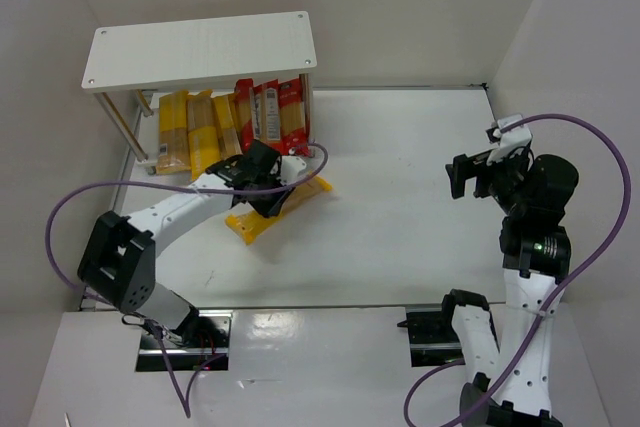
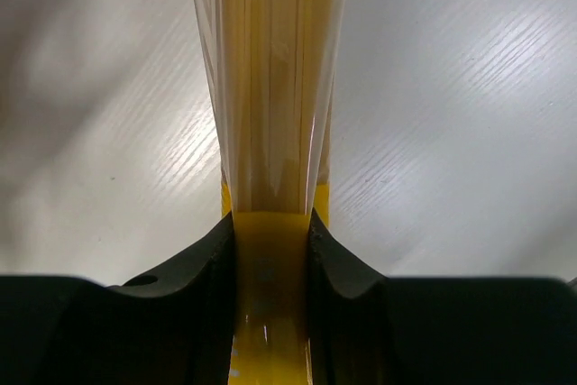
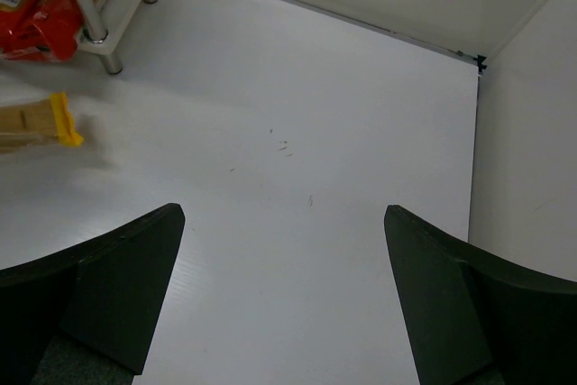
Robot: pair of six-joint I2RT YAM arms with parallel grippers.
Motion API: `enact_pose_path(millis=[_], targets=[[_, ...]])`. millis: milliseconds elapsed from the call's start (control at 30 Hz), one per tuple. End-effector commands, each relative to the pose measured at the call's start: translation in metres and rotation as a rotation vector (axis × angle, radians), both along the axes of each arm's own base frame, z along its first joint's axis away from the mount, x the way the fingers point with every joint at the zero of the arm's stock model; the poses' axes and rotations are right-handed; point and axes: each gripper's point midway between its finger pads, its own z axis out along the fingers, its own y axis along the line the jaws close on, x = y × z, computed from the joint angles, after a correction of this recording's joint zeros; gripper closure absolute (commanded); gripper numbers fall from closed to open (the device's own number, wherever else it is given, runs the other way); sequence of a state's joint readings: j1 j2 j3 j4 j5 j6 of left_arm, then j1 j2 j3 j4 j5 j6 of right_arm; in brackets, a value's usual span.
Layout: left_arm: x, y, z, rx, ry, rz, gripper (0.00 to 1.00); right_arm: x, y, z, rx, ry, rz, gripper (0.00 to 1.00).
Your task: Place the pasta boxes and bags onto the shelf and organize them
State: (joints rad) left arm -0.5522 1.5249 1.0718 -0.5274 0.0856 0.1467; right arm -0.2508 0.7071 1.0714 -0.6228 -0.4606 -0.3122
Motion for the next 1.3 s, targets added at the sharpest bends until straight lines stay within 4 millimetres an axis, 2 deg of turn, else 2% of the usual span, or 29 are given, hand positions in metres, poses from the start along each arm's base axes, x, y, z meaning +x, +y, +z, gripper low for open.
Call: enact_pose_path(millis=[0,67,233,333,467,567,600,767,1100,1200,1233,1267], targets=[[0.004,-0.008,0.039,-0.134,-0.091,0.015,1.0,-0.005,0.005,0.003,0.011,-0.013,0.009,0.0],[0.006,-0.005,0.049,-0.158,-0.12,0.038,1.0,-0.004,0.004,0.005,0.009,-0.021,0.009,0.0],[0.003,0.005,0.058,-0.169,-0.142,0.057,1.0,-0.006,0.007,0.003,0.021,-0.02,0.016,0.0],[0.003,0.013,0.072,-0.194,-0.179,0.083,1.0,-0.006,0.007,0.003,0.021,-0.02,0.016,0.0],[0.004,0.027,0.102,-0.236,-0.264,0.144,1.0,-0.007,0.007,0.001,0.021,-0.018,0.016,0.0],[0.001,0.038,0.114,-0.252,-0.291,0.177,1.0,-0.006,0.007,-0.001,0.021,-0.018,0.016,0.0],[0.001,0.043,0.112,-0.244,-0.282,0.191,1.0,-0.006,0.007,-0.001,0.021,-0.018,0.016,0.0],[-0.001,0.054,0.132,-0.287,-0.334,0.22,1.0,-0.006,0.007,-0.005,0.032,-0.007,0.014,0.0],[-0.005,0.065,0.119,-0.276,-0.313,0.239,1.0,-0.008,0.009,0.006,0.029,-0.028,0.023,0.0],[-0.006,0.066,0.104,-0.23,-0.26,0.222,1.0,-0.01,0.01,0.008,0.027,-0.037,0.023,0.0],[-0.008,0.067,0.088,-0.192,-0.196,0.218,1.0,-0.01,0.01,0.008,0.027,-0.037,0.023,0.0],[-0.006,0.068,0.087,-0.161,-0.189,0.206,0.71,-0.01,0.01,0.008,0.027,-0.037,0.023,0.0]])
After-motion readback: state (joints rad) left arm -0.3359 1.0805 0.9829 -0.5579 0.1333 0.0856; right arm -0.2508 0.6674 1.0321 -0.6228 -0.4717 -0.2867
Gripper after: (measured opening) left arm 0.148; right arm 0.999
